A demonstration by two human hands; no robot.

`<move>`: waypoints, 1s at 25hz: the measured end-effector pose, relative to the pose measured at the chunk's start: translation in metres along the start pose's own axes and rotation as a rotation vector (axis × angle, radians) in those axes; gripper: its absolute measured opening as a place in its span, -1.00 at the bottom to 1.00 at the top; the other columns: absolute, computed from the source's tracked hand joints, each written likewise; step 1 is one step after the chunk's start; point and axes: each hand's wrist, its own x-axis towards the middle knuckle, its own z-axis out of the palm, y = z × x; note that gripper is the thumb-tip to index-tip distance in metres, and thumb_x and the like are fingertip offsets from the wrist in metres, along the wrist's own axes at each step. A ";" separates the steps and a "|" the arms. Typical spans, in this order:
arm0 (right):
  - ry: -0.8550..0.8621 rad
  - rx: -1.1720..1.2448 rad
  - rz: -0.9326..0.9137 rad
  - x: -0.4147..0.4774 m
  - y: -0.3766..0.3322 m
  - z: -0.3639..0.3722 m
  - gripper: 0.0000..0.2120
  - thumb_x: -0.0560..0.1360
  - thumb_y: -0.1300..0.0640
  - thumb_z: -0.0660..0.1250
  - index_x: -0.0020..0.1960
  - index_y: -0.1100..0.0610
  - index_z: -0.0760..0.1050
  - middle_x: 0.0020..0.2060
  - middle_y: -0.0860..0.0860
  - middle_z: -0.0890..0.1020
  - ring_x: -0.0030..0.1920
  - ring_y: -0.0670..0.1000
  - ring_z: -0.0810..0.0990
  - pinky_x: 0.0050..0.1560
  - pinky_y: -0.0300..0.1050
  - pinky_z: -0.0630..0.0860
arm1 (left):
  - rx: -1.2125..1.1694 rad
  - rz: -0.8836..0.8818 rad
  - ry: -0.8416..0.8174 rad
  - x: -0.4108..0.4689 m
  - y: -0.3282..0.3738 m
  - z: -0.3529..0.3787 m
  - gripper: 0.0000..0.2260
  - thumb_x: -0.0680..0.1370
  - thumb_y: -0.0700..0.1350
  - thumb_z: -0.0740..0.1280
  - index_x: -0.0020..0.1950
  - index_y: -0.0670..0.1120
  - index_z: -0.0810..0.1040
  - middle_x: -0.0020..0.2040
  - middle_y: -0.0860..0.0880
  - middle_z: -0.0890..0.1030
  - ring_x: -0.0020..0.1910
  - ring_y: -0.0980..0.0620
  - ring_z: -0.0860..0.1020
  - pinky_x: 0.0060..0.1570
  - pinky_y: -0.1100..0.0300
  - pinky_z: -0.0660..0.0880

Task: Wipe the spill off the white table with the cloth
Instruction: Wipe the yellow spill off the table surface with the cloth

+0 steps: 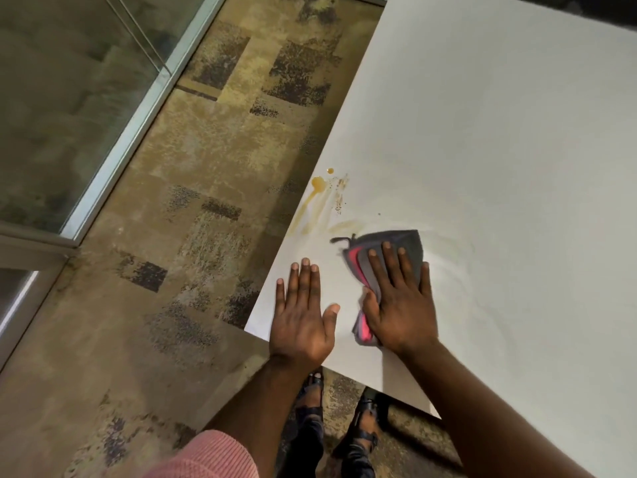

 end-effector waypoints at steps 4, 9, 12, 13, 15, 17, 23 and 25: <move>0.000 -0.013 0.115 0.037 0.013 -0.010 -0.36 0.67 -0.16 -0.07 0.71 -0.02 -0.06 0.70 0.06 0.02 0.69 0.15 -0.04 0.62 0.34 -0.06 | -0.061 0.025 0.051 0.000 -0.001 0.003 -0.32 0.71 0.17 0.06 0.70 -0.19 -0.02 0.72 -0.15 -0.02 0.71 -0.13 -0.08 0.65 -0.20 -0.03; -0.020 -0.017 0.088 0.108 -0.026 -0.014 -0.34 0.67 -0.18 -0.11 0.71 0.00 -0.11 0.70 0.12 0.01 0.69 0.20 -0.06 0.63 0.34 -0.08 | -0.078 0.030 0.084 -0.001 -0.004 0.006 -0.33 0.70 0.19 0.05 0.70 -0.17 0.03 0.71 -0.14 0.03 0.71 -0.11 -0.05 0.65 -0.18 -0.01; -0.046 -0.040 -0.112 0.095 -0.038 -0.010 -0.34 0.67 -0.19 -0.13 0.71 -0.01 -0.11 0.70 0.08 -0.03 0.69 0.18 -0.09 0.63 0.32 -0.05 | -0.073 0.026 0.072 -0.001 -0.002 0.002 -0.33 0.71 0.21 0.01 0.70 -0.15 0.02 0.72 -0.13 0.03 0.71 -0.10 -0.05 0.65 -0.17 -0.01; -0.050 -0.032 -0.160 0.087 -0.032 -0.010 -0.35 0.67 -0.20 -0.14 0.71 -0.02 -0.10 0.70 0.06 -0.04 0.69 0.16 -0.10 0.63 0.32 -0.05 | -0.078 0.025 0.065 -0.001 -0.002 0.001 -0.33 0.71 0.22 0.01 0.70 -0.14 0.00 0.72 -0.12 0.02 0.71 -0.10 -0.06 0.65 -0.16 -0.02; -0.043 -0.016 -0.157 0.082 -0.013 -0.011 -0.35 0.67 -0.19 -0.11 0.71 -0.04 -0.11 0.70 0.02 -0.04 0.69 0.13 -0.10 0.63 0.31 -0.04 | -0.089 0.024 0.054 -0.001 -0.002 0.001 -0.32 0.71 0.22 0.02 0.70 -0.14 -0.03 0.72 -0.12 -0.02 0.71 -0.11 -0.07 0.64 -0.16 -0.04; -0.019 -0.018 -0.088 0.098 0.003 -0.016 -0.35 0.67 -0.16 -0.06 0.71 -0.05 -0.12 0.70 0.03 -0.03 0.69 0.12 -0.09 0.63 0.32 -0.05 | -0.085 0.027 0.058 -0.001 -0.002 0.003 -0.32 0.71 0.20 0.04 0.70 -0.16 -0.03 0.72 -0.12 -0.03 0.71 -0.13 -0.05 0.64 -0.18 -0.03; -0.030 -0.041 -0.089 0.194 -0.019 -0.016 -0.35 0.67 -0.15 -0.08 0.71 -0.02 -0.14 0.70 0.08 -0.03 0.69 0.15 -0.11 0.63 0.32 -0.08 | -0.047 0.007 0.055 0.004 -0.004 0.011 -0.33 0.70 0.21 -0.03 0.70 -0.17 0.03 0.72 -0.14 0.01 0.70 -0.14 0.00 0.63 -0.14 -0.09; -0.025 -0.037 -0.160 0.202 -0.025 -0.014 -0.35 0.68 -0.18 -0.10 0.71 -0.02 -0.13 0.70 0.07 -0.03 0.69 0.14 -0.10 0.64 0.29 -0.11 | -0.028 0.019 0.060 0.006 -0.004 0.011 -0.34 0.70 0.21 -0.06 0.69 -0.17 0.08 0.70 -0.15 0.07 0.69 -0.16 0.08 0.60 -0.15 -0.02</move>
